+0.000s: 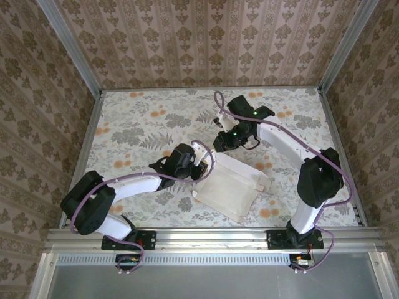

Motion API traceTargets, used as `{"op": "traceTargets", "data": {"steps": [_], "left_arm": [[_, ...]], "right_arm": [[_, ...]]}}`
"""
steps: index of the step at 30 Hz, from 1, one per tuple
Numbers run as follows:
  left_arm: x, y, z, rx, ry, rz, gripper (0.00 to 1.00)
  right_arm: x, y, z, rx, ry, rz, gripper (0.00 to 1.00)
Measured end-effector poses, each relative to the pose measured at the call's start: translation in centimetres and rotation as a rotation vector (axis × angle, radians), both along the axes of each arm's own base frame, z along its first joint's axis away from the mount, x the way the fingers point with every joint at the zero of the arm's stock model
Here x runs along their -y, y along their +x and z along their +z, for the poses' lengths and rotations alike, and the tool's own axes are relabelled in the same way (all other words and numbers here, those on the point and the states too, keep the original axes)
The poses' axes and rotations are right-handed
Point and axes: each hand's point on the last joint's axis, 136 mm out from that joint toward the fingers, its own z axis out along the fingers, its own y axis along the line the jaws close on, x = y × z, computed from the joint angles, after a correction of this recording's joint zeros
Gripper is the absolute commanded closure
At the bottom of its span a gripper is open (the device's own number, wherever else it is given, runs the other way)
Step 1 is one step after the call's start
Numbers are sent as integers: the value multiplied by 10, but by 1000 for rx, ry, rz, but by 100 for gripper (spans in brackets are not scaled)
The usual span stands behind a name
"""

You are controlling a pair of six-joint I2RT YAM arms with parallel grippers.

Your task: Fold the paper box

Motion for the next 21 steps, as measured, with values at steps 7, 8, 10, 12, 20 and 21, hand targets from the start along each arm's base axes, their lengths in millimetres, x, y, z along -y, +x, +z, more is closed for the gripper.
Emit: {"op": "traceTargets", "data": {"steps": [7,8,10,12,20,21], "left_arm": [[1,-1,0,0,0,-4,100],[1,-1,0,1,1,-3,100],[1,-1,0,2,1,-2,100],[1,-1,0,2,1,-2,100],[1,-1,0,2,2,-2,100],[1,-1,0,1,2,-1,100]], "right_arm": [[3,4,1,-3,14,-11,83],[4,4,2,-3,15,-14,83],[5,5,2,-4,17,-17,83],[6,5,2,-5,17,-18,83],[7,7,2,-14,27,-30,62],[7,8,2,-16,31,-35,59]]}}
